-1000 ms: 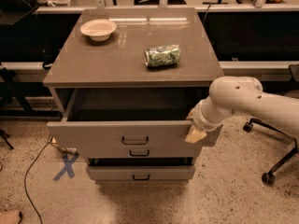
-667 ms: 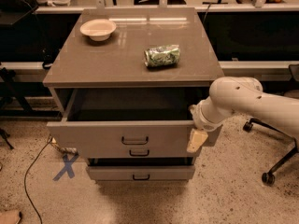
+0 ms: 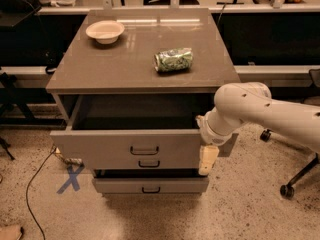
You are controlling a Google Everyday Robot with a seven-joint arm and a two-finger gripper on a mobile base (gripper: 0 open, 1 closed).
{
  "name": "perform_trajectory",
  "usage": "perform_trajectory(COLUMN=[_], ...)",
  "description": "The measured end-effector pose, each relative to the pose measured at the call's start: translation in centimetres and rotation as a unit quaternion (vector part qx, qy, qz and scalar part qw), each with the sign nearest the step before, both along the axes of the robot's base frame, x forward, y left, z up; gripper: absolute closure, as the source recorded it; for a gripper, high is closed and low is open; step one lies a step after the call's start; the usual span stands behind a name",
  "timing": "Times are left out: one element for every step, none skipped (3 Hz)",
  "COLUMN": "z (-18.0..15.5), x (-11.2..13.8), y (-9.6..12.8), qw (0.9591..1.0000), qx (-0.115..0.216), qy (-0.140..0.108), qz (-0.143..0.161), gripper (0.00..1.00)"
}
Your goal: Open top drawer
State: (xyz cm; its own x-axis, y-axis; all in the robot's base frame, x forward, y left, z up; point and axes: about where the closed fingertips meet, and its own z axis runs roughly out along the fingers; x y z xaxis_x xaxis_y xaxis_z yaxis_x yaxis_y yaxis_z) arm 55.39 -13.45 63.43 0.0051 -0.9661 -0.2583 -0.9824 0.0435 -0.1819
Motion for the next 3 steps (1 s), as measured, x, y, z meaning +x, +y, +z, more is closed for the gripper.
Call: perform_trajectory(z=[0.1,0.6,0.6], x=[-1.4,-2.7,-3.5], y=[-0.4,-1.1,-1.4], qw=[0.9999,0.9997,0.9994], qx=[0.001,0.002,0.001], qy=[0.015,0.025,0.035], qz=[0.002,-0.002,-0.004], gripper=[0.19,0.42,0.65])
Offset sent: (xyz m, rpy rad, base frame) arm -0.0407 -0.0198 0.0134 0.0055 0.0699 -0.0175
